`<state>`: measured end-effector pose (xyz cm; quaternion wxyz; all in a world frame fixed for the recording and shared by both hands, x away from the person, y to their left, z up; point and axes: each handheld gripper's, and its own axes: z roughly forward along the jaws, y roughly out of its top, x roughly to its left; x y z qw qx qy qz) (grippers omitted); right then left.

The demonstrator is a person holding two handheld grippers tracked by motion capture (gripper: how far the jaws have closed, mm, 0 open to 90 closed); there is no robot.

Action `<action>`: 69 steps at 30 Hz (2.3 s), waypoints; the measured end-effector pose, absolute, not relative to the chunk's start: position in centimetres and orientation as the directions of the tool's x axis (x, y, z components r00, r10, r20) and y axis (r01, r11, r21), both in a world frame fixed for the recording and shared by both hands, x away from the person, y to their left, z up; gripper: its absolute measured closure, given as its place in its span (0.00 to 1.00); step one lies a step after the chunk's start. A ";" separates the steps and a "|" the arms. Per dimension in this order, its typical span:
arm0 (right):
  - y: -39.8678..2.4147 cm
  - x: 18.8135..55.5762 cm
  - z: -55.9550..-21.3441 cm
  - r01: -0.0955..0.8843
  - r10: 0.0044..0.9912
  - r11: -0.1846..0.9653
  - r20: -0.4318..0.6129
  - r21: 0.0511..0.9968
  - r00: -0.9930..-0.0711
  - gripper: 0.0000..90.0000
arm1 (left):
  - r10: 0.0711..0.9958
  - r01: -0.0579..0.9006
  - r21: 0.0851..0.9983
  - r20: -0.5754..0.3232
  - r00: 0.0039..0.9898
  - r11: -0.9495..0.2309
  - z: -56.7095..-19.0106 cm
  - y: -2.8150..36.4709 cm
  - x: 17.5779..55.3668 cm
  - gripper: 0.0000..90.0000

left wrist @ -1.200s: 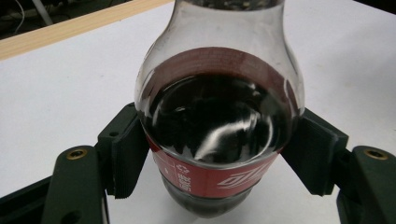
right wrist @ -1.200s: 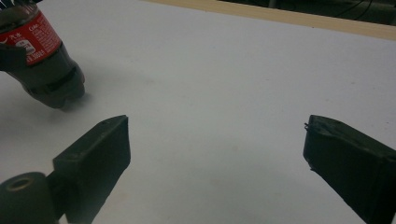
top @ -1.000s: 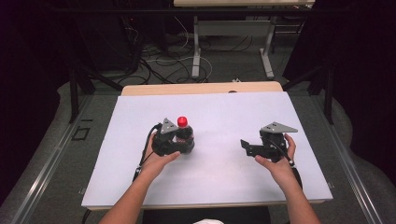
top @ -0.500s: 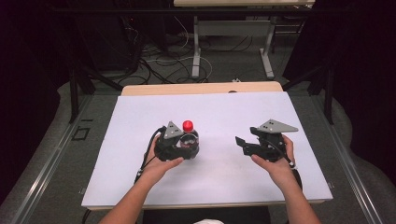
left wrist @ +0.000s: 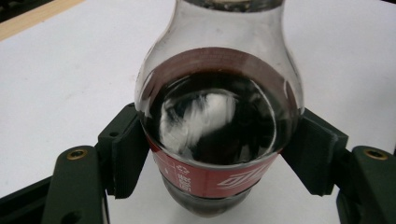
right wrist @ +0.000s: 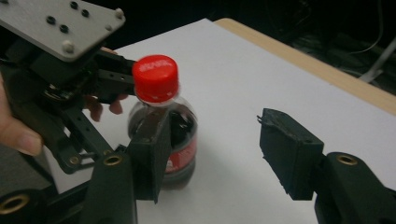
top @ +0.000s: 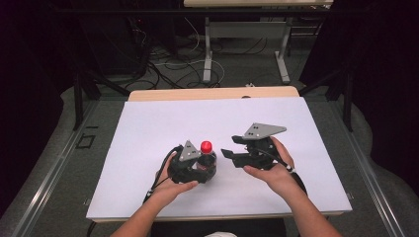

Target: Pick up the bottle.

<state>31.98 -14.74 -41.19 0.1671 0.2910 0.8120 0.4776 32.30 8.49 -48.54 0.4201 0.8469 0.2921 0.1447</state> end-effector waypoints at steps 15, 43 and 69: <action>-11.6 31.6 -40.9 0.325 0.590 0.379 0.045 0.866 -0.806 0.58 | 0.593 0.367 0.783 0.003 0.805 -0.502 -49.4 7.8 31.6 0.33; -11.1 34.4 -40.9 0.169 0.270 0.542 0.020 0.823 -0.963 0.68 | 0.531 0.329 0.798 -0.013 0.847 -0.505 -49.1 7.4 30.7 0.33; -11.3 33.2 -40.8 0.156 0.324 0.552 -0.039 0.819 -0.945 0.68 | 0.545 0.336 0.803 -0.017 0.838 -0.492 -49.2 7.1 30.5 0.33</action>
